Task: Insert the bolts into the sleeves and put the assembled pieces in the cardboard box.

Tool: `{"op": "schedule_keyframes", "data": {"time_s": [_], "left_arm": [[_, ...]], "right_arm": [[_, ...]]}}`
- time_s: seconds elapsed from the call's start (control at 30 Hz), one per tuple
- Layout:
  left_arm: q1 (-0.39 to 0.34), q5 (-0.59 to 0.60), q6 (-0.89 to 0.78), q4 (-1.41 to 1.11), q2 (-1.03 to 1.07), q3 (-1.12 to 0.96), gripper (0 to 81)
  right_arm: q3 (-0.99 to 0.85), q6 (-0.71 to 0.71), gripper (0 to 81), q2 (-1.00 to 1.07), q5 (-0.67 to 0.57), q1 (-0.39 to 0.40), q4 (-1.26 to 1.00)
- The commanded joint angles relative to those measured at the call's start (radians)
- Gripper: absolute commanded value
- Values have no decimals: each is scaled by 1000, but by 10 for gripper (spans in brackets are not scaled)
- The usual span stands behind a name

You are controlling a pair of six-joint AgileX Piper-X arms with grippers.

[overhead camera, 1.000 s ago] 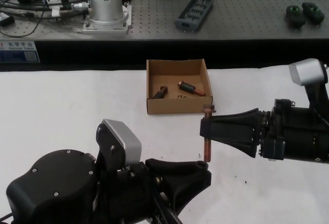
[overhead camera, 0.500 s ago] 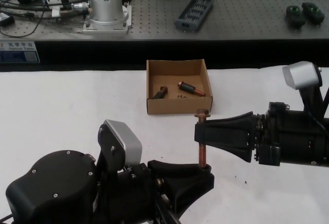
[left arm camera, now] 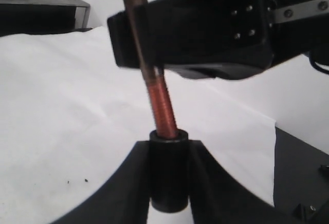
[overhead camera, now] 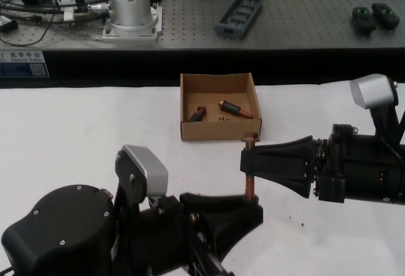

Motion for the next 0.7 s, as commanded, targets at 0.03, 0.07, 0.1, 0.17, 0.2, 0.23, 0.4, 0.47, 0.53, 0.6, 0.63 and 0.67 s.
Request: {"op": "schedule_keyframes", "data": {"time_s": [0.03,0.07,0.1,0.17,0.2,0.23,0.4,0.47,0.53,0.6,0.63,0.67], "left_arm": [[0,-8,2,-66,-6,-8,6],[0,-8,2,-66,-6,-8,6],[0,-8,2,-66,-6,-8,6],[0,-8,2,-66,-6,-8,6],[0,-11,1,-66,-6,-8,6],[0,-13,1,-66,-6,-8,6],[0,-55,-43,-81,-6,-8,6],[0,-61,-75,-81,-6,-8,6],[0,-60,-96,-81,-6,-8,6],[0,-60,-127,-81,-6,-8,6],[0,-60,-140,-81,-6,-8,6],[0,-60,-150,-81,-6,-8,6]], "right_arm": [[-4,-7,43,1,-15,2,2],[-4,-7,43,1,-15,2,2],[-4,-7,43,1,-15,2,2],[-4,-7,43,1,-15,2,2],[-4,-7,43,1,-15,2,2],[-4,-7,43,1,-17,2,2],[5,-7,43,1,-44,2,2],[12,-26,43,1,-46,2,2],[13,-29,43,1,-50,2,2],[13,-29,43,-1,-61,2,2],[13,-29,43,-1,-66,2,2],[13,-29,43,-1,-73,2,2]]}}
